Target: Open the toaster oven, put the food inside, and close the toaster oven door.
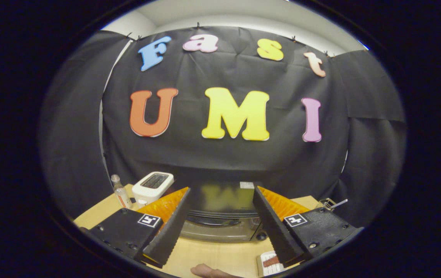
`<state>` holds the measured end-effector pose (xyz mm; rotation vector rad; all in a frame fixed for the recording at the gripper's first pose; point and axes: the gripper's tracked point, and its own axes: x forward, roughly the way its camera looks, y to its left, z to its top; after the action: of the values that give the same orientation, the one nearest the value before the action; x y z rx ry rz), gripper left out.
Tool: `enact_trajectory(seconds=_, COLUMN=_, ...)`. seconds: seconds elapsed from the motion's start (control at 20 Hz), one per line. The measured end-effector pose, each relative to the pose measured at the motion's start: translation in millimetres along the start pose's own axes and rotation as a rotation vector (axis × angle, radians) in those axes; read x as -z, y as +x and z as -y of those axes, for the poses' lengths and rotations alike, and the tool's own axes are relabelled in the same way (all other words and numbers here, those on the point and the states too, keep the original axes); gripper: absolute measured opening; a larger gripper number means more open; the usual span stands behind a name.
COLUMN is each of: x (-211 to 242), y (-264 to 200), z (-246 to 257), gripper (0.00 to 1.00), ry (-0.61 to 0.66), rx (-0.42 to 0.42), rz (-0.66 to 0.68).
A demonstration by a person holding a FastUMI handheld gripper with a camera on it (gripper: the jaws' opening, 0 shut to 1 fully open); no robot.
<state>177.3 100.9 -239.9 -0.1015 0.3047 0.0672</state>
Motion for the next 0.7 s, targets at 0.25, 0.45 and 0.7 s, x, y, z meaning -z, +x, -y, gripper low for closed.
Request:
enact_trajectory(seconds=0.25, x=47, y=58, z=-14, gripper=1.0, ry=-0.024, rx=0.016, rz=-0.125)
enact_trajectory(seconds=0.45, x=71, y=78, z=-6, gripper=1.0, ry=-0.037, rx=0.055, rz=-0.193)
enact_trajectory(seconds=0.7, x=73, y=88, z=-9, gripper=1.0, ry=0.061, rx=0.005, rz=-0.238)
